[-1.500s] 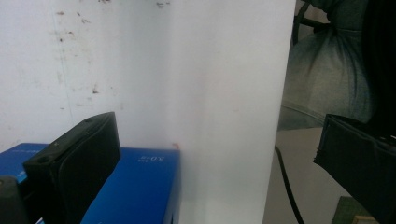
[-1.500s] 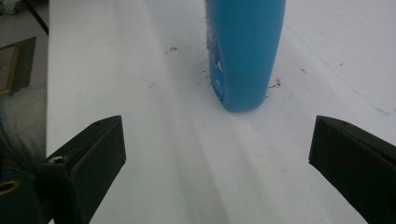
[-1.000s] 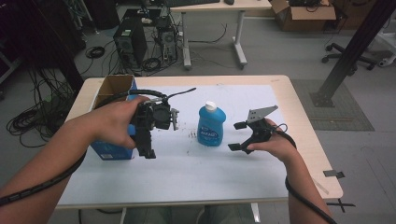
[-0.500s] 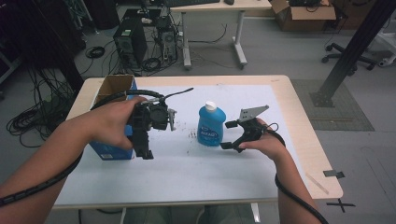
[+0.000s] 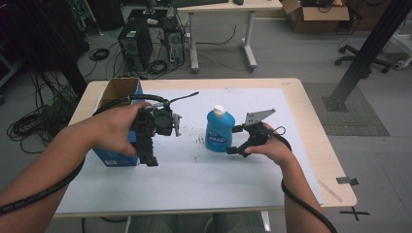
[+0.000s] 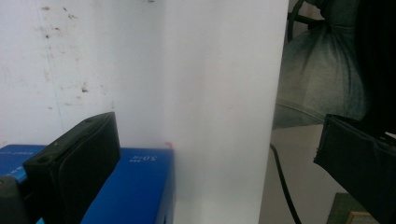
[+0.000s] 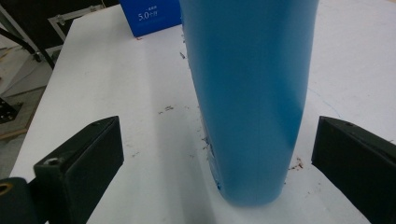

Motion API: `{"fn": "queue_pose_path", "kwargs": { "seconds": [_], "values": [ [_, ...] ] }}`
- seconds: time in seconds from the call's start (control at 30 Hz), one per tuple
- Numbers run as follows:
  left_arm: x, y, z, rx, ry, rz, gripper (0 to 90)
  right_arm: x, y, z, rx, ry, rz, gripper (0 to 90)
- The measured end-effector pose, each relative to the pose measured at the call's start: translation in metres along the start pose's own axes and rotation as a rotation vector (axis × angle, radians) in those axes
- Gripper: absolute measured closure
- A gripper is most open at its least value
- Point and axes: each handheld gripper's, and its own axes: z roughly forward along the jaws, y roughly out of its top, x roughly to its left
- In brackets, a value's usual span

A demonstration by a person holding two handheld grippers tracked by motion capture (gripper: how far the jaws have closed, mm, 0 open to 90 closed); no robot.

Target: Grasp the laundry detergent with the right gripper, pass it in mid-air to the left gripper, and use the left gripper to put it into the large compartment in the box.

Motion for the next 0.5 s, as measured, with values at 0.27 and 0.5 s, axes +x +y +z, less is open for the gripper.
{"fn": "queue_pose_path", "kwargs": {
  "seconds": [0.27,0.5],
  "values": [
    [-0.0004,0.0000,0.0006,-0.002,-0.001,0.002,0.2,-0.0037,0.0007,0.0048,-0.024,0.002,0.009,1.7],
    [-0.0005,-0.0011,0.0008,0.002,-0.001,0.000,0.2,-0.0058,0.0003,0.0098,-0.034,0.001,0.012,1.6]
  ]
}}
